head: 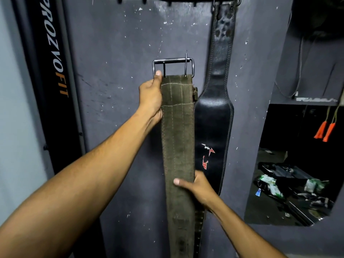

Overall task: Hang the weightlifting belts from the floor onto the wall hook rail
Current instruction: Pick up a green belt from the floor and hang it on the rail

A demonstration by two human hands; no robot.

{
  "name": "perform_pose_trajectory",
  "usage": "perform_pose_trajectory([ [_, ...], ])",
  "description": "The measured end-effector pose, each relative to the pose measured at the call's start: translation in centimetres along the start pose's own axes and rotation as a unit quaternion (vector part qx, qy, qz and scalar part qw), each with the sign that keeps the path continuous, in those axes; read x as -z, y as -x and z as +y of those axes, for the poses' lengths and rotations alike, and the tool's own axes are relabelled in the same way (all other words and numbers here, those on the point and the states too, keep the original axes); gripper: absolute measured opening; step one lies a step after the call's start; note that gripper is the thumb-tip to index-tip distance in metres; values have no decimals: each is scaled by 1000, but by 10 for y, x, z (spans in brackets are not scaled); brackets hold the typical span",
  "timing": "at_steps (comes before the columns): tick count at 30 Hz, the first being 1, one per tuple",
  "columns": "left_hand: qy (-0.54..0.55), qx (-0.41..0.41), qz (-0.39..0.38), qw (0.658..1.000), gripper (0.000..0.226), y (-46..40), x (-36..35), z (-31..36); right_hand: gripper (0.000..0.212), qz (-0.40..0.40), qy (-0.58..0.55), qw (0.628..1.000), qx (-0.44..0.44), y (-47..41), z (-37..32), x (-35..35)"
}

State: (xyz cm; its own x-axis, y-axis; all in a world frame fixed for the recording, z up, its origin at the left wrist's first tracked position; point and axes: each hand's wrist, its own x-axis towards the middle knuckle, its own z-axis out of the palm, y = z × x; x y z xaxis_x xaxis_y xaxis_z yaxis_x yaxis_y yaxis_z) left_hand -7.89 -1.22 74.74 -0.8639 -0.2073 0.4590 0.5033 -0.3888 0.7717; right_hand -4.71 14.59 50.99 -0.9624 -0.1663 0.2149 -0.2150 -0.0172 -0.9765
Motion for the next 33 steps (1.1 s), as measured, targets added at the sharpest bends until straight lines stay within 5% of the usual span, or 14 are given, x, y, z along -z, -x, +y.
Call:
perform_pose_trajectory([
  [3,3,6,-9,1000,41,-2,-7,-4,36,11,-44,988,145,-20,-81,-2],
  [7,-4,24,-19,1000,43,-1,-17,-13,36,133,64,948,283,-58,-178,-2],
  [11,-28,7,-33,999,55,-12,-28,-13,58,250,146,900,325,-82,-211,-2],
  [18,16,-33,-107,994,32,-53,-40,13,60,268,147,873,380,-126,-252,6],
  [22,-143,-112,-90,979,36,-89,-63,34,63,266,148,866,396,-170,-281,16],
  [26,-323,-204,-82,921,56,-125,-89,64,64,269,134,854,425,-200,-326,28],
  [33,-361,-301,-21,882,57,-188,-143,97,60,300,186,825,441,-244,-407,49],
])
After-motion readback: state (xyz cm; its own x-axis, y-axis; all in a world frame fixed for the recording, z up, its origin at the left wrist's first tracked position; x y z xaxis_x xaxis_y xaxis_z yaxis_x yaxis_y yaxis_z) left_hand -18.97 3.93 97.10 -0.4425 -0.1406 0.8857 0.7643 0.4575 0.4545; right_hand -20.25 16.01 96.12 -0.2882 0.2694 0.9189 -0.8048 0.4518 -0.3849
